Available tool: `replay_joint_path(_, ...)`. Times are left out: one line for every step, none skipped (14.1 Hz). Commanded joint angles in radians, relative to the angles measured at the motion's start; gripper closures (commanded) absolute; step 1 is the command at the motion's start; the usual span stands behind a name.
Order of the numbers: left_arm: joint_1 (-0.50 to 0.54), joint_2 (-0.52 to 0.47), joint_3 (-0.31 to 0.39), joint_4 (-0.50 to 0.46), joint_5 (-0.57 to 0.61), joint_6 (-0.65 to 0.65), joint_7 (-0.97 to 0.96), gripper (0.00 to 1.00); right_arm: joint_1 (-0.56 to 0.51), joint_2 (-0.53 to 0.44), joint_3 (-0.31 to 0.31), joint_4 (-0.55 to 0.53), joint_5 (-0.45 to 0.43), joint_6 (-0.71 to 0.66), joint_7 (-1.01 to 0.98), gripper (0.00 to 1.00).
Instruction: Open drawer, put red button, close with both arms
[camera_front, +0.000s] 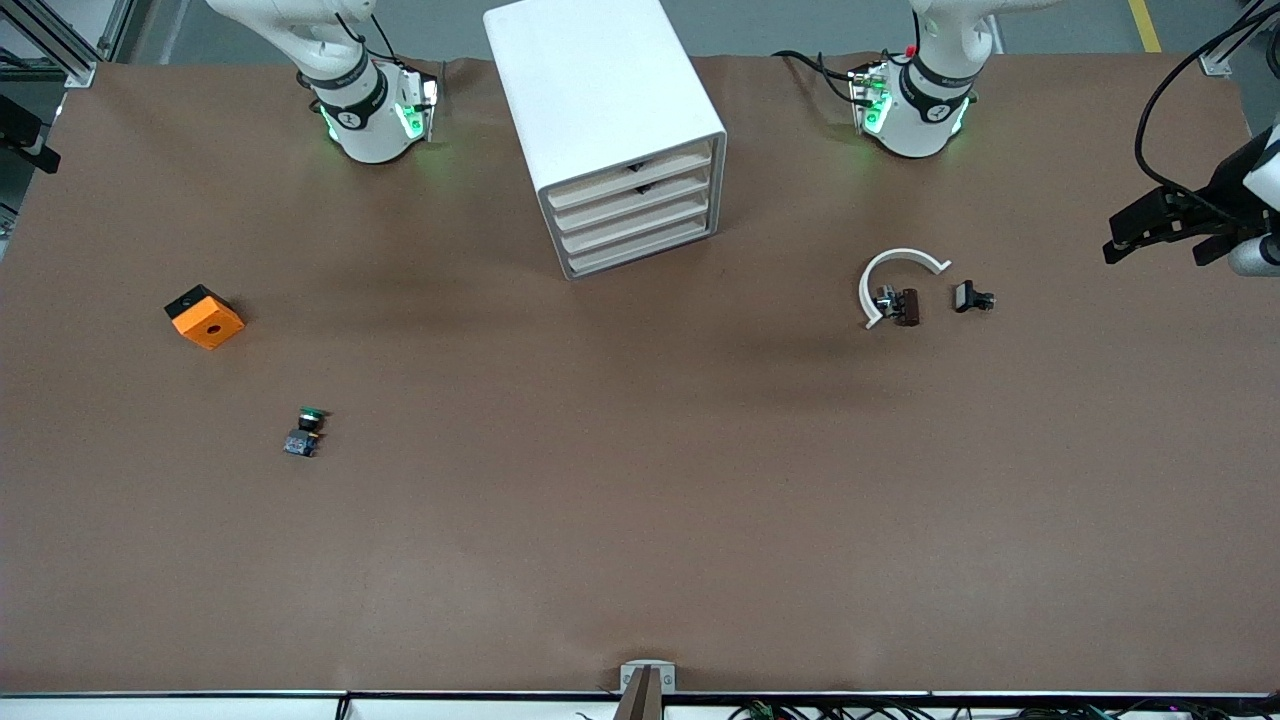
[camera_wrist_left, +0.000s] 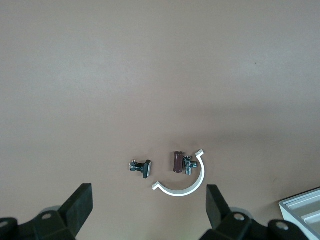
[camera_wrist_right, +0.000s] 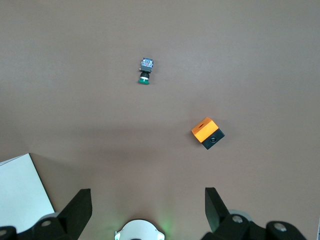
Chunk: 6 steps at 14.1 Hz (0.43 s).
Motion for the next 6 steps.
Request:
replay_joint_path(0.002, 0.006, -0.003, 0.025, 0.007, -0.022, -0.015, 0.0, -0.01, -0.019, 0.005, -0.018, -0.007, 0.002, -0.006, 0.0)
replay_joint_path(0.002, 0.006, -0.003, 0.025, 0.007, -0.022, -0.015, 0.0, -0.01, -0.019, 0.005, -0.018, -0.005, 0.0, -0.006, 0.0)
replay_joint_path(0.005, 0.006, -0.003, 0.025, 0.005, -0.022, -0.013, 0.0, -0.01, -0.019, 0.005, -0.018, -0.005, 0.002, -0.006, 0.0)
replay_joint_path(0.005, 0.006, -0.003, 0.025, 0.005, -0.022, -0.013, 0.0, -0.01, -0.019, 0.005, -0.018, -0.005, 0.002, -0.006, 0.0)
replay_joint_path(0.006, 0.006, -0.003, 0.025, 0.005, -0.022, -0.013, 0.0, -0.01, -0.019, 0.005, -0.018, -0.005, 0.002, -0.006, 0.0)
replay_joint_path(0.006, 0.006, -0.003, 0.025, 0.005, -0.022, -0.013, 0.0, -0.01, -0.019, 0.005, -0.018, -0.005, 0.002, -0.006, 0.0)
